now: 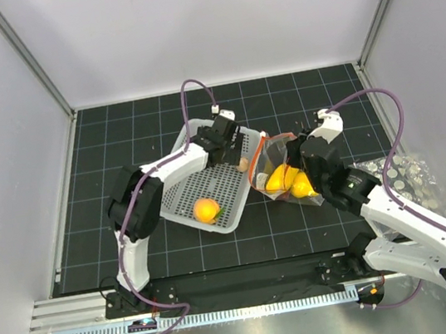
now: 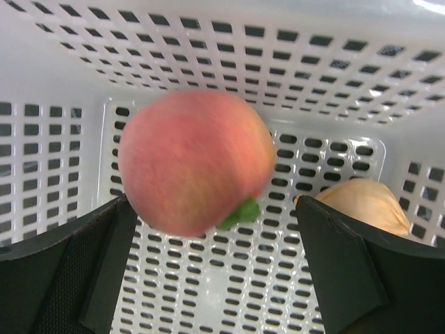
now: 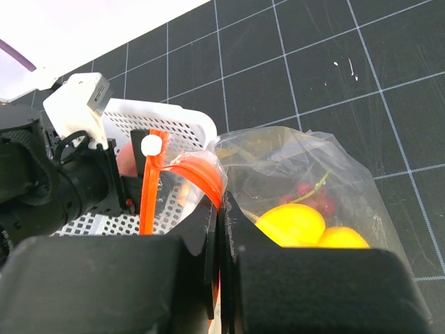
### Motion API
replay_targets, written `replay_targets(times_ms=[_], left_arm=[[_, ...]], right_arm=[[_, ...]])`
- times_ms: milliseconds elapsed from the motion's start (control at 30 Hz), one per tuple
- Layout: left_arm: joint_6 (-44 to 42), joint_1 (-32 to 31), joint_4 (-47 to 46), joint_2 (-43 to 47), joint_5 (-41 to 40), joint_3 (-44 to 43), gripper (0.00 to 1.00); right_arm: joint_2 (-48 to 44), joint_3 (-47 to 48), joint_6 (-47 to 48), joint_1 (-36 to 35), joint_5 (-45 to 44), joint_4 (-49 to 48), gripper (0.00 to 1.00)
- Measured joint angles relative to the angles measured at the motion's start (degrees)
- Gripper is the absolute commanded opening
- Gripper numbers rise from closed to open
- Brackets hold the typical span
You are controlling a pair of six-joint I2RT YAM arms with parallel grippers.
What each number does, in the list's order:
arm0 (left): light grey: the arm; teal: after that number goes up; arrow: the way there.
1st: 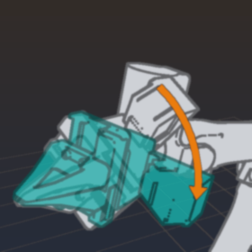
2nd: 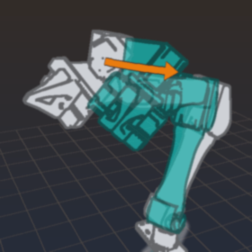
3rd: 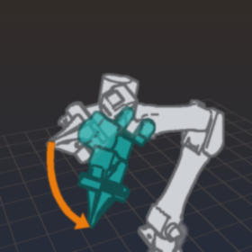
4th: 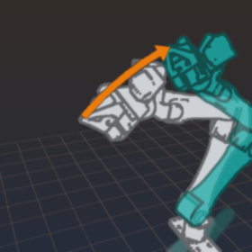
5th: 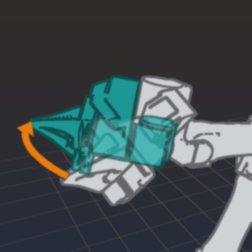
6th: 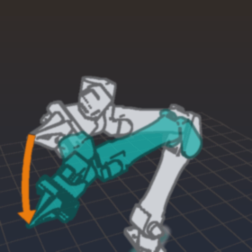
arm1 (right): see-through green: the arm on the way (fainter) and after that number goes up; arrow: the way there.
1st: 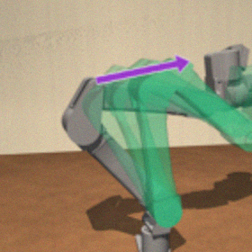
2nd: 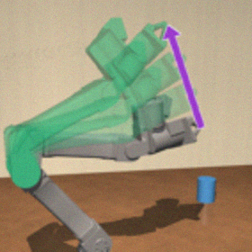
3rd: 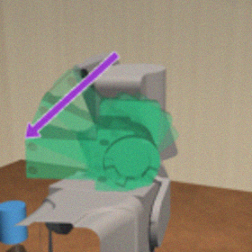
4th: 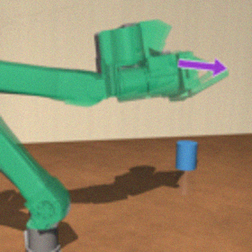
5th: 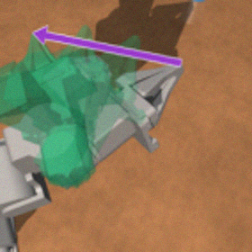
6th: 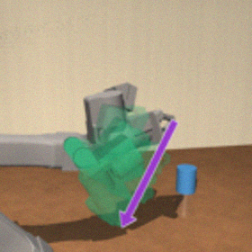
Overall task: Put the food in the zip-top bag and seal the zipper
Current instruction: Pick up the fake fruit from the bin.
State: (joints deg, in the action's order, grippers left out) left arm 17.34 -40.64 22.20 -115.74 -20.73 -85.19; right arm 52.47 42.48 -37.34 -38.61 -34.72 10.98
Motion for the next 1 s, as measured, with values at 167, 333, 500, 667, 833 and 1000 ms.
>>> replay_targets(times_ms=[167,333,500,667,833,1000], left_arm=[[0.28,1.36,-3.63,-1.81,0.48,0.00,1.00],[0.85,2.91,-4.94,-3.80,2.05,0.00,0.87],[1.31,3.32,-5.25,-4.09,5.18,0.02,0.62],[2.47,3.23,-5.25,1.11,6.91,4.13,0.56],[4.11,3.04,-5.84,12.68,7.26,10.25,0.53],[4.61,-0.66,-7.43,23.15,5.84,12.92,0.53]], right_arm=[[0.02,0.00,0.13,0.00,0.00,-0.22,0.05],[0.02,-0.02,0.15,0.00,0.17,-0.22,0.05],[0.02,-0.02,0.20,0.00,0.33,-0.24,0.05],[0.02,-0.02,0.24,0.00,0.83,-0.26,0.05],[0.04,-0.02,0.37,0.00,1.25,-0.26,0.05],[0.04,-0.02,0.37,0.00,1.51,-0.26,0.05]])
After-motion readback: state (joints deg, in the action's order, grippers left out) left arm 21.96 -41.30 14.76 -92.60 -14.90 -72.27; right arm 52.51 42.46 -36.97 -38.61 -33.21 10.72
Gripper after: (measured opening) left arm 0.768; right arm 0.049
